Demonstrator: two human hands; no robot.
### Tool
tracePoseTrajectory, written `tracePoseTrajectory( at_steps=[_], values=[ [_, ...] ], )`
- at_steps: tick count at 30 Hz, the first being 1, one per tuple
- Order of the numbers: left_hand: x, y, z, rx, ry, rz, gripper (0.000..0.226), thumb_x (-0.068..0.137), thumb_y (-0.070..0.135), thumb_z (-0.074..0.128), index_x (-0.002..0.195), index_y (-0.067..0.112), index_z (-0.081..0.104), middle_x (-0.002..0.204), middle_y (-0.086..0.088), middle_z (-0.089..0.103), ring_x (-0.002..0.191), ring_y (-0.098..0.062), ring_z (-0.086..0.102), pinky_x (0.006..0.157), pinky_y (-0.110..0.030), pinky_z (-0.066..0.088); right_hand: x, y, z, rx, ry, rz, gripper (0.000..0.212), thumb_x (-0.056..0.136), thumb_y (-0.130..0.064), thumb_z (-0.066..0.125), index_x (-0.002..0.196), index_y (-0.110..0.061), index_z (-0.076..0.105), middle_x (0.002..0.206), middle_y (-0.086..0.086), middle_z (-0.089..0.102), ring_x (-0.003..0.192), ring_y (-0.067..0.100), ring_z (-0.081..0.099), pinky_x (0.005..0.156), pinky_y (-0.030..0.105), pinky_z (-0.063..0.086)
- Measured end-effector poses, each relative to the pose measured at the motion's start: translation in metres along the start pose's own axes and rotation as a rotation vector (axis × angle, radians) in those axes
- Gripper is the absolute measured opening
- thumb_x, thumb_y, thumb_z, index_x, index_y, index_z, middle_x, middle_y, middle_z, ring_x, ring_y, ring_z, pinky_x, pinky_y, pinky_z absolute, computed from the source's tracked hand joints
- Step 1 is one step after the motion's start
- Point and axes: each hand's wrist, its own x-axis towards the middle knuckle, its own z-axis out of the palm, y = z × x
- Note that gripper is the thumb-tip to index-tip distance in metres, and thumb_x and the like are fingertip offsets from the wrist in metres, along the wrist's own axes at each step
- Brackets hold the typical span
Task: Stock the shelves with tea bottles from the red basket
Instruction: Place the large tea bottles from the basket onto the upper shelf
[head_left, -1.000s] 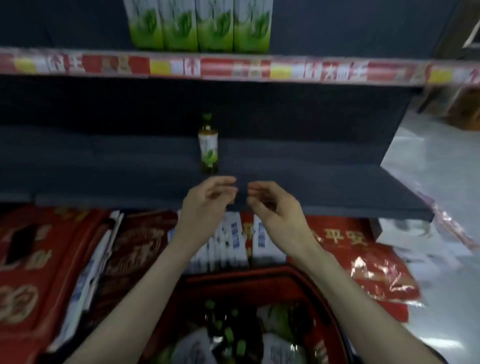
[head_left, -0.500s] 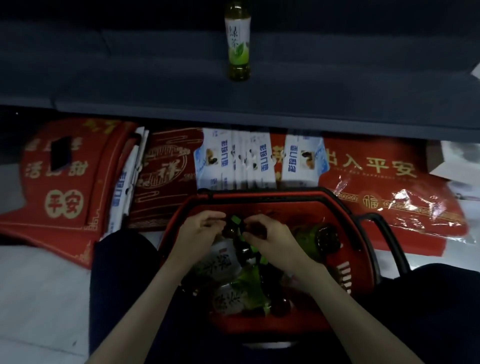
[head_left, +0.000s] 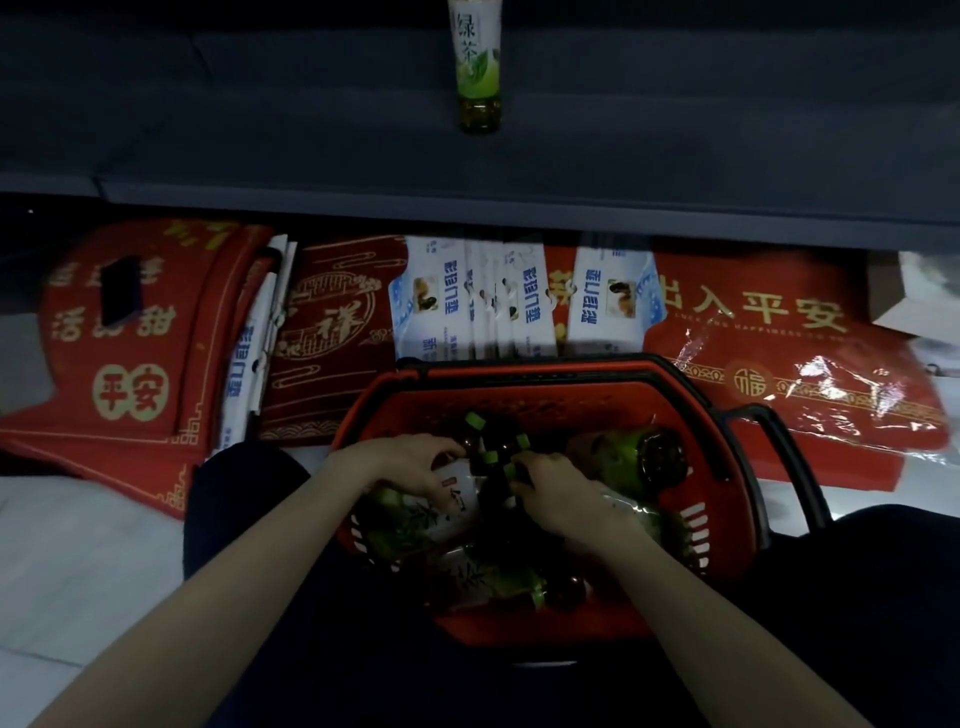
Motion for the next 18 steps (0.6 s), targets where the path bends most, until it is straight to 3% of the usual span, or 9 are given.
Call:
tracePoseTrajectory(
  at_steps=[5, 10, 14, 18],
  values=[
    [0.015, 0.001, -0.001, 0.062, -0.010, 0.019, 0.092, 0.083, 0.040, 0.086, 0.159, 0.023, 0.039, 0.154, 0.001, 0.042, 0.141, -0.021, 0.045, 0.102, -0.025, 0.042, 0.005, -0.002, 0.008, 0.050, 0.033, 0.037, 0.031, 0.097, -0.020, 0.066, 0.123, -0.003, 0.061, 0.117, 0.018, 0.069, 0.109, 0.037, 0.066, 0.084, 0.040, 0.056],
    [0.011, -0.010, -0.006, 0.015, -0.019, 0.044, 0.107, 0.062, 0.061, 0.091, 0.154, 0.030, 0.046, 0.154, 0.008, 0.051, 0.136, -0.017, 0.053, 0.111, -0.037, 0.049, 0.009, -0.004, 0.007, 0.030, 0.102, 0.013, 0.025, 0.094, -0.005, 0.060, 0.118, -0.002, 0.066, 0.115, 0.019, 0.070, 0.105, 0.037, 0.067, 0.085, 0.043, 0.058],
    [0.005, -0.017, -0.010, -0.035, 0.029, 0.090, 0.088, 0.061, 0.059, 0.092, 0.138, 0.033, 0.060, 0.132, 0.014, 0.066, 0.116, -0.009, 0.066, 0.102, -0.039, 0.057, 0.008, -0.014, -0.002, 0.032, 0.141, -0.036, 0.035, 0.094, 0.001, 0.055, 0.128, -0.001, 0.063, 0.123, 0.019, 0.065, 0.114, 0.036, 0.062, 0.091, 0.044, 0.054],
    [0.000, -0.021, -0.009, -0.120, 0.081, 0.124, 0.093, 0.063, 0.052, 0.095, 0.141, 0.026, 0.052, 0.139, 0.009, 0.059, 0.123, -0.010, 0.060, 0.105, -0.039, 0.055, 0.006, -0.020, -0.005, 0.133, 0.193, -0.078, 0.033, 0.095, -0.003, 0.059, 0.127, -0.009, 0.065, 0.123, 0.015, 0.066, 0.112, 0.031, 0.064, 0.089, 0.039, 0.056]
  ],
)
